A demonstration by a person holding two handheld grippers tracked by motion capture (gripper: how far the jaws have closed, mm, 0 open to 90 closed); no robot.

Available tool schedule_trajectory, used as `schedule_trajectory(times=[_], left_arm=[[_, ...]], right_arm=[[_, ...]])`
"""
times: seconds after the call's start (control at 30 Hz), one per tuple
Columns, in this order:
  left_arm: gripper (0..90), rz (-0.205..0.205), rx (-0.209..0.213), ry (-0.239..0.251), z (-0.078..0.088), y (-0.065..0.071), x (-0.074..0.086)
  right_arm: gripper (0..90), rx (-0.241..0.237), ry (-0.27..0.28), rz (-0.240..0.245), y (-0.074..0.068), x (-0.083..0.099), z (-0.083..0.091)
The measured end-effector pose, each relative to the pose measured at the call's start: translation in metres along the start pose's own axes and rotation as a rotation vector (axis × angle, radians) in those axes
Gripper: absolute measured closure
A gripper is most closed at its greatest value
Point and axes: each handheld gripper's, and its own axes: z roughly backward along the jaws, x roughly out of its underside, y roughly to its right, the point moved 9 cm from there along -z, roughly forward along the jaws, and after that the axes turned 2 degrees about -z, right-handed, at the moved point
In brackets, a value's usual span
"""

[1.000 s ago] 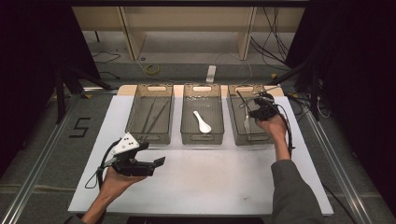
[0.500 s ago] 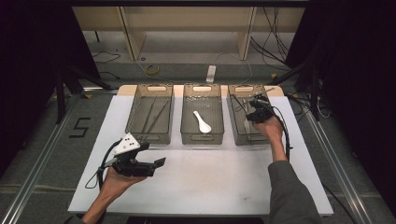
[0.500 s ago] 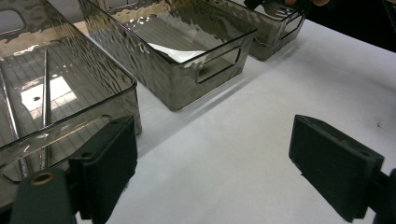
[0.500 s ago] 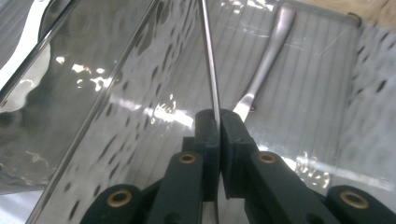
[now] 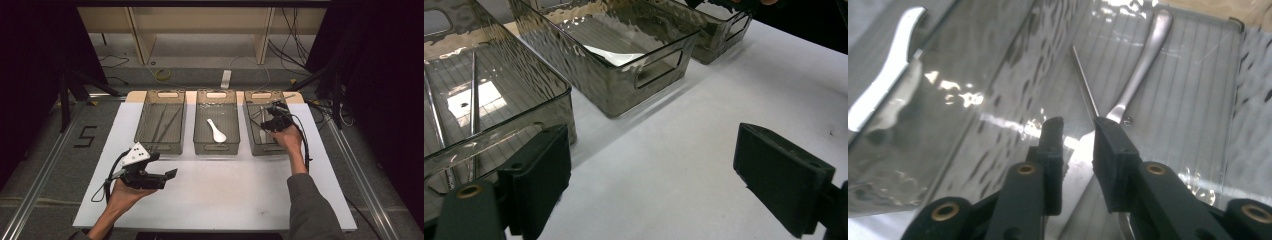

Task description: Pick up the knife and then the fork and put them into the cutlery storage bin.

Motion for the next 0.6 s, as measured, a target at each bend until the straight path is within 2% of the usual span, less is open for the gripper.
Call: schedule_trajectory(times=[0.2,0.43,0.6], left_arm=[[14.9,0.007,0.005,0.004,0.000,0.000,-0.001],[14.9,0.013,0.010,0.004,0.000,0.000,-0.001],[14.9,0.014,0.017,0.004,0.000,0.001,-0.001]], right_arm=[[65.5,-0.042,0.027,0.004,-0.006,0.000,0.006],[51.4,-0.105,0.082,-0.020,-0.017,0.003,0.017],[46.2,-0.178,0.164,-0.049,-0.030,0.004,0.031]])
